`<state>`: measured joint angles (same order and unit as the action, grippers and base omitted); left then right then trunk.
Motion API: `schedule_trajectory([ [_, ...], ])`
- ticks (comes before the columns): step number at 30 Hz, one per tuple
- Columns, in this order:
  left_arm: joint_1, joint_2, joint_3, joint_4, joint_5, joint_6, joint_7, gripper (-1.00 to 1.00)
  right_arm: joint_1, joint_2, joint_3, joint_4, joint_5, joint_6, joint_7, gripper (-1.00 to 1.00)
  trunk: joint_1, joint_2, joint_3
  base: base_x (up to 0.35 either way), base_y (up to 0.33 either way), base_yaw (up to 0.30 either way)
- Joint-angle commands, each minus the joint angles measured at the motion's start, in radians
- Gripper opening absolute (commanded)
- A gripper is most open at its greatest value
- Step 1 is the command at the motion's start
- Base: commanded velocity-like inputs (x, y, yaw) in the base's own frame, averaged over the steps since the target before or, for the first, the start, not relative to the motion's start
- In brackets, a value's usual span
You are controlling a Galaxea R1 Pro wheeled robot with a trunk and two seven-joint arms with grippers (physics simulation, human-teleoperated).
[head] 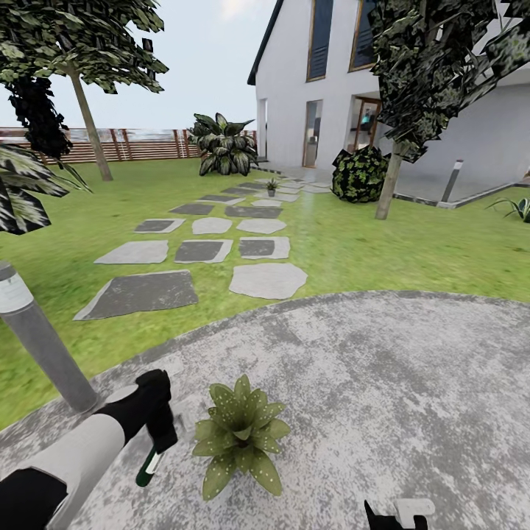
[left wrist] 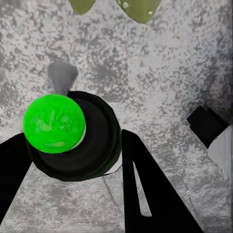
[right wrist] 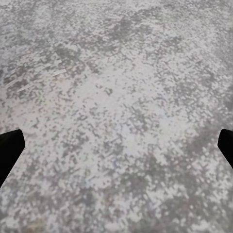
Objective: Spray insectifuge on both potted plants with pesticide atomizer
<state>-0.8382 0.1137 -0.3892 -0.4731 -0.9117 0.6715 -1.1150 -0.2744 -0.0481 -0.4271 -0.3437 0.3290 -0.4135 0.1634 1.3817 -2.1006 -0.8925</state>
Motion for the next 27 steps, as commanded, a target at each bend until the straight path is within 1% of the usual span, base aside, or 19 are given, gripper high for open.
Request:
schedule_trajectory([
  [1, -0.001, -0.001, -0.005, -0.002, -0.021, 0.008, -0.028, -1.0, -0.001, 0.001, -0.009, 0.001, 0.004, -0.004, 0.008, 1.0, 0.0, 0.0, -0.001, 0.0, 0.0, 0.0],
  [2, -0.002, -0.003, -0.004, -0.002, -0.036, 0.008, -0.043, -1.0, -0.001, 0.001, -0.009, 0.001, 0.004, -0.004, 0.008, 1.0, 0.0, 0.0, -0.001, 0.0, 0.0, 0.0],
  [3, -0.002, -0.004, -0.002, -0.002, -0.068, 0.01, -0.077, -1.0, -0.001, 0.001, -0.009, 0.001, 0.004, -0.004, 0.008, 1.0, 0.0, 0.0, -0.001, 0.0, 0.0, 0.0],
  [4, 0.001, -0.003, -0.001, -0.002, -0.093, 0.011, -0.1, -1.0, -0.001, 0.001, -0.008, 0.001, 0.004, -0.004, 0.008, 1.0, 0.0, 0.0, -0.001, 0.0, 0.0, 0.0],
  [5, 0.007, -0.003, -0.002, -0.002, -0.106, 0.01, -0.11, -1.0, -0.001, 0.001, -0.008, 0.001, 0.004, -0.004, 0.008, 1.0, 0.0, 0.0, -0.001, 0.0, 0.0, 0.0],
  [6, 0.01, -0.003, -0.003, -0.002, -0.11, 0.009, -0.112, -1.0, -0.001, 0.001, -0.007, 0.002, 0.004, -0.004, 0.008, 1.0, 0.0, 0.0, -0.001, 0.0, 0.0, 0.0],
  [9, 0.014, 0.0, -0.002, -0.001, -0.117, 0.006, -0.116, -1.0, -0.001, 0.001, -0.007, 0.002, 0.004, -0.003, 0.008, 1.0, 0.0, 0.0, -0.001, 0.0, 0.0, 0.0],
  [16, 0.004, -0.003, 0.001, -0.003, -0.115, 0.014, -0.118, -1.0, 0.0, 0.001, -0.007, 0.001, 0.004, -0.004, 0.008, 1.0, 0.0, 0.0, -0.001, 0.009, 0.008, 0.0],
  [22, 0.0, -0.003, -0.001, -0.004, -0.116, 0.015, -0.117, -1.0, -0.001, 0.001, -0.007, 0.001, 0.004, -0.004, 0.008, 1.0, 0.0, 0.0, -0.001, 0.23, 0.119, 0.0],
  [27, 0.01, -0.003, -0.005, -0.004, -0.118, 0.014, -0.116, -1.0, -0.001, 0.001, -0.008, 0.0, 0.004, -0.004, 0.008, 1.0, 0.0, 0.0, -0.001, 0.032, 0.055, -0.038],
])
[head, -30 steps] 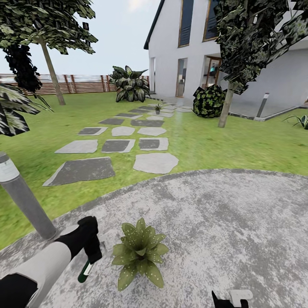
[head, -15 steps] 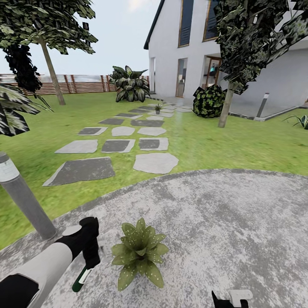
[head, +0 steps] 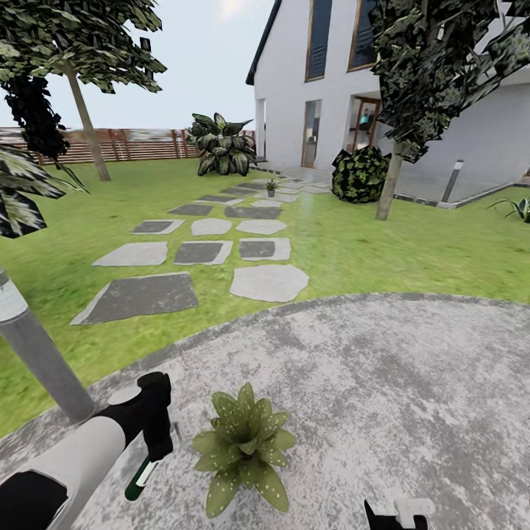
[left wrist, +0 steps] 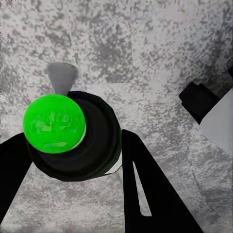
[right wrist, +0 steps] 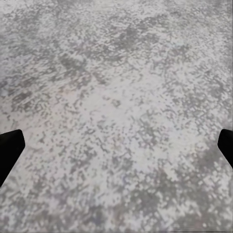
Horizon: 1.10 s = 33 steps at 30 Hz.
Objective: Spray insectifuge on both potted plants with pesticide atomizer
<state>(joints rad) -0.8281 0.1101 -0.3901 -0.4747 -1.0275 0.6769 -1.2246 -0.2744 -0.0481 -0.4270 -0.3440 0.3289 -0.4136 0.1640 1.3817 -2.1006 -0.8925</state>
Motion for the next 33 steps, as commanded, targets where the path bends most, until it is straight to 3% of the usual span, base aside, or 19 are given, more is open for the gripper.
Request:
schedule_trajectory([
  [1, 0.001, 0.001, -0.005, -0.002, -0.002, 0.009, -0.006, -1.0, -0.001, 0.001, -0.009, 0.0, 0.003, -0.004, 0.008, 1.0, 0.0, 0.0, -0.001, -0.055, 0.199, -0.215],
  [11, 0.003, 0.001, 0.001, -0.001, -0.027, 0.009, -0.001, -1.0, -0.001, 0.001, -0.009, 0.0, 0.004, -0.004, 0.008, 1.0, 0.0, 0.0, -0.001, -0.108, 0.251, -0.203],
  [18, 0.007, -0.016, 0.003, 0.013, -0.029, 0.009, 0.003, -1.0, -0.001, 0.001, -0.009, 0.0, 0.004, -0.004, 0.008, 1.0, 0.0, 0.0, -0.001, -0.01, 0.018, -0.004],
  [29, 0.005, -0.02, 0.009, -0.011, -0.019, 0.009, -0.002, -1.0, -0.001, 0.001, -0.008, 0.0, 0.004, -0.004, 0.008, 1.0, 0.0, 0.0, -0.001, 0.0, 0.0, 0.0],
  [33, 0.004, -0.043, 0.011, -0.048, -0.017, 0.011, -0.004, -1.0, -0.001, 0.001, -0.007, 0.0, 0.004, -0.004, 0.008, 1.0, 0.0, 0.0, -0.001, 0.0, 0.0, 0.0],
])
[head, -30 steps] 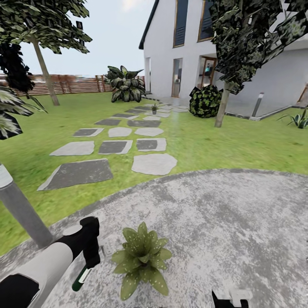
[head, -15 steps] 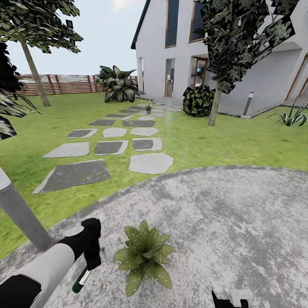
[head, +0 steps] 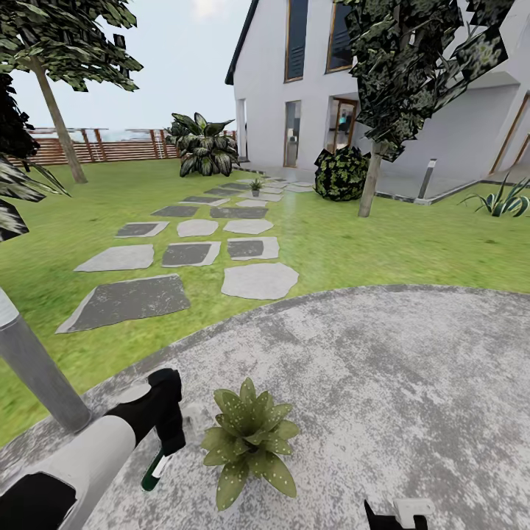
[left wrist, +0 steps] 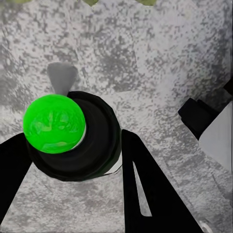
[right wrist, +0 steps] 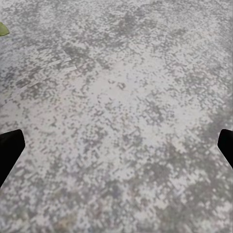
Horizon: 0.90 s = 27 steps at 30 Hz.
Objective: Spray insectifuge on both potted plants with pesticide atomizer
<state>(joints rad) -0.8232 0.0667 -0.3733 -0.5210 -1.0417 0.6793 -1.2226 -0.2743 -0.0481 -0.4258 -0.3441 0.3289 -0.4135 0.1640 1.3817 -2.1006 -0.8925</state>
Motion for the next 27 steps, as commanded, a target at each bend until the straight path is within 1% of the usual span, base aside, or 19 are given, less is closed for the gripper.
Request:
schedule_trajectory([
  [1, -0.001, -0.007, -0.005, -0.004, -0.003, 0.009, -0.006, -1.0, -0.001, 0.001, -0.008, 0.0, 0.004, -0.004, 0.008, 1.0, 0.0, 0.0, -0.001, 0.0, 0.0, 0.0],
  [3, -0.001, -0.025, -0.004, -0.006, -0.006, 0.01, -0.005, -1.0, -0.001, 0.001, -0.008, 0.001, 0.004, -0.004, 0.008, 1.0, 0.0, 0.0, -0.001, 0.0, 0.0, 0.0],
  [5, -0.001, -0.031, -0.005, -0.006, -0.009, 0.011, -0.003, -1.0, -0.001, 0.001, -0.008, 0.001, 0.004, -0.004, 0.008, 1.0, 0.0, 0.0, -0.001, 0.0, 0.0, 0.0],
  [7, -0.001, -0.03, -0.006, -0.007, -0.01, 0.011, -0.002, -1.0, -0.001, 0.001, -0.008, 0.001, 0.004, -0.004, 0.008, 1.0, 0.0, 0.0, -0.001, 0.0, 0.0, 0.0],
  [12, -0.013, -0.018, -0.005, -0.007, -0.011, 0.012, -0.003, -1.0, -0.001, 0.001, -0.008, 0.001, 0.004, -0.004, 0.008, 1.0, 0.0, 0.0, -0.001, 0.0, 0.0, 0.0],
  [18, -0.057, -0.016, -0.001, -0.006, -0.012, 0.016, -0.007, -1.0, -0.001, 0.001, -0.008, 0.0, 0.004, -0.004, 0.008, 1.0, 0.0, 0.0, -0.001, 0.0, 0.0, 0.0],
  [20, -0.062, -0.009, -0.001, -0.005, -0.012, 0.02, -0.007, -1.0, -0.001, 0.001, -0.008, 0.0, 0.004, -0.004, 0.008, 1.0, 0.0, 0.0, -0.001, 0.0, 0.0, 0.0],
  [22, -0.057, 0.021, 0.003, -0.004, -0.004, 0.02, -0.003, -1.0, -0.001, 0.001, -0.008, 0.001, 0.004, -0.004, 0.008, 1.0, 0.0, 0.0, -0.001, 0.0, 0.0, 0.0],
  [23, -0.056, 0.038, 0.018, -0.005, -0.002, 0.02, -0.001, -1.0, -0.001, 0.001, -0.008, 0.001, 0.004, -0.004, 0.008, 1.0, 0.0, 0.0, -0.001, 0.0, 0.0, 0.0],
  [24, -0.055, 0.052, 0.053, -0.004, 0.0, 0.019, 0.004, -1.0, -0.001, 0.001, -0.008, 0.001, 0.004, -0.004, 0.008, 1.0, 0.0, 0.0, -0.001, 0.0, 0.0, 0.0],
  [26, -0.054, 0.075, 0.159, -0.005, -0.002, 0.019, 0.039, -1.0, -0.001, 0.001, -0.008, 0.002, 0.004, -0.004, 0.008, 1.0, 0.0, 0.0, -0.001, 0.0, 0.0, 0.0],
  [27, -0.054, 0.084, 0.239, -0.005, -0.005, 0.019, 0.088, -1.0, -0.001, 0.001, -0.008, 0.002, 0.004, -0.004, 0.008, 1.0, 0.0, 0.0, -0.001, 0.0, 0.0, 0.0],
])
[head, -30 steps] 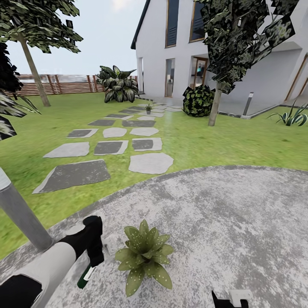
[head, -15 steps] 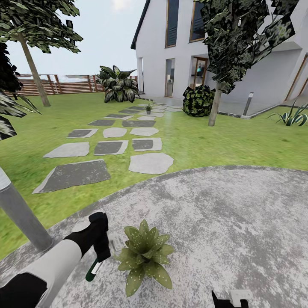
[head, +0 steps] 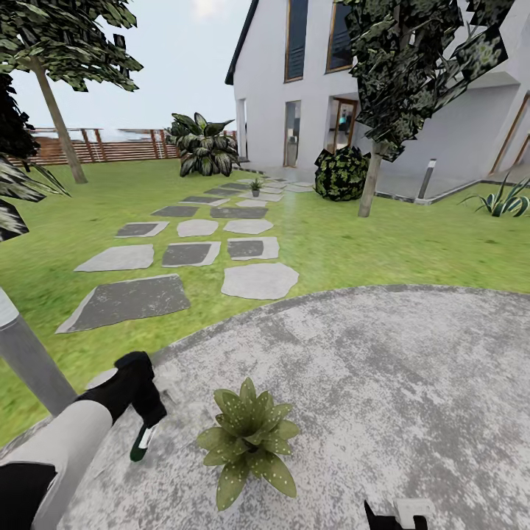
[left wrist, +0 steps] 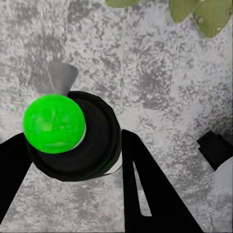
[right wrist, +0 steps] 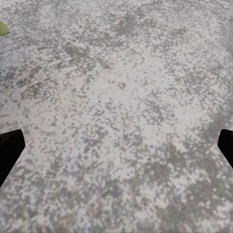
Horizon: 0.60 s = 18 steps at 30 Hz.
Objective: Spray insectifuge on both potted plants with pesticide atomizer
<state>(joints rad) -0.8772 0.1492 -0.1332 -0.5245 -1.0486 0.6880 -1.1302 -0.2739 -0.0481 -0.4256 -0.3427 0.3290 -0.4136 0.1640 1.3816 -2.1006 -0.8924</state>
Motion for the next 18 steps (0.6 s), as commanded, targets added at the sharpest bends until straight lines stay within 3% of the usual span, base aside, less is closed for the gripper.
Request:
schedule_trajectory([
  [1, 0.0, 0.007, 0.088, -0.004, 0.001, 0.01, 0.079, -1.0, -0.001, 0.001, -0.009, 0.001, 0.004, -0.004, 0.008, 1.0, 0.0, 0.0, -0.001, 0.0, 0.0, 0.0],
  [2, 0.0, 0.008, 0.165, -0.016, 0.004, 0.01, 0.166, -1.0, -0.001, 0.001, -0.009, 0.001, 0.004, -0.004, 0.008, 1.0, 0.0, 0.0, -0.001, 0.0, 0.0, 0.0],
  [3, 0.001, 0.007, 0.216, -0.03, 0.007, 0.009, 0.224, -1.0, -0.001, 0.001, -0.009, 0.001, 0.004, -0.004, 0.008, 1.0, 0.0, 0.0, -0.001, 0.0, 0.0, 0.0],
  [5, 0.003, 0.004, 0.279, -0.04, 0.011, 0.003, 0.28, -1.0, -0.001, 0.001, -0.009, 0.0, 0.004, -0.004, 0.008, 1.0, 0.0, 0.0, -0.001, 0.0, 0.0, 0.0],
  [7, 0.004, -0.002, 0.359, -0.046, 0.04, -0.004, 0.31, -1.0, -0.001, 0.001, -0.009, 0.0, 0.004, -0.003, 0.008, 1.0, 0.0, 0.0, -0.001, 0.0, 0.0, 0.0],
  [9, 0.013, -0.005, 0.442, -0.048, 0.109, -0.046, 0.324, -1.0, -0.001, 0.001, -0.009, -0.001, 0.004, -0.004, 0.008, 1.0, 0.0, 0.0, -0.001, 0.0, 0.0, 0.0],
  [10, 0.027, -0.006, 0.486, -0.05, 0.158, -0.099, 0.337, -1.0, -0.001, 0.001, -0.009, -0.001, 0.004, -0.004, 0.008, 1.0, 0.0, 0.0, -0.001, 0.0, 0.0, 0.0],
  [12, 0.051, -0.006, 0.534, -0.051, 0.225, -0.193, 0.392, -1.0, -0.001, 0.001, -0.009, -0.001, 0.004, -0.004, 0.008, 1.0, 0.0, 0.0, -0.001, 0.0, 0.0, 0.0],
  [13, 0.066, -0.007, 0.55, -0.05, 0.255, -0.229, 0.445, -1.0, -0.001, 0.001, -0.009, -0.001, 0.004, -0.004, 0.008, 1.0, 0.0, 0.0, -0.001, 0.0, 0.0, 0.0],
  [14, 0.106, -0.007, 0.565, -0.049, 0.327, -0.267, 0.538, -1.0, -0.001, 0.001, -0.009, -0.002, 0.004, -0.004, 0.007, 1.0, 0.0, 0.0, -0.001, 0.0, 0.0, 0.0],
  [15, 0.122, -0.007, 0.569, -0.049, 0.375, -0.29, 0.554, -1.0, -0.001, 0.001, -0.01, -0.002, 0.004, -0.004, 0.007, 1.0, 0.0, 0.0, -0.001, 0.0, 0.0, 0.0],
  [17, 0.158, -0.007, 0.573, -0.042, 0.501, -0.413, 0.584, -1.0, -0.001, 0.001, -0.009, -0.004, 0.004, -0.004, 0.007, 1.0, 0.0, 0.0, -0.001, 0.0, 0.0, 0.0],
  [18, 0.162, -0.008, 0.572, -0.042, 0.51, -0.422, 0.614, -1.0, -0.002, -0.002, -0.009, -0.004, 0.005, -0.005, 0.008, 1.0, 0.0, 0.0, -0.001, 0.0, 0.0, 0.0],
])
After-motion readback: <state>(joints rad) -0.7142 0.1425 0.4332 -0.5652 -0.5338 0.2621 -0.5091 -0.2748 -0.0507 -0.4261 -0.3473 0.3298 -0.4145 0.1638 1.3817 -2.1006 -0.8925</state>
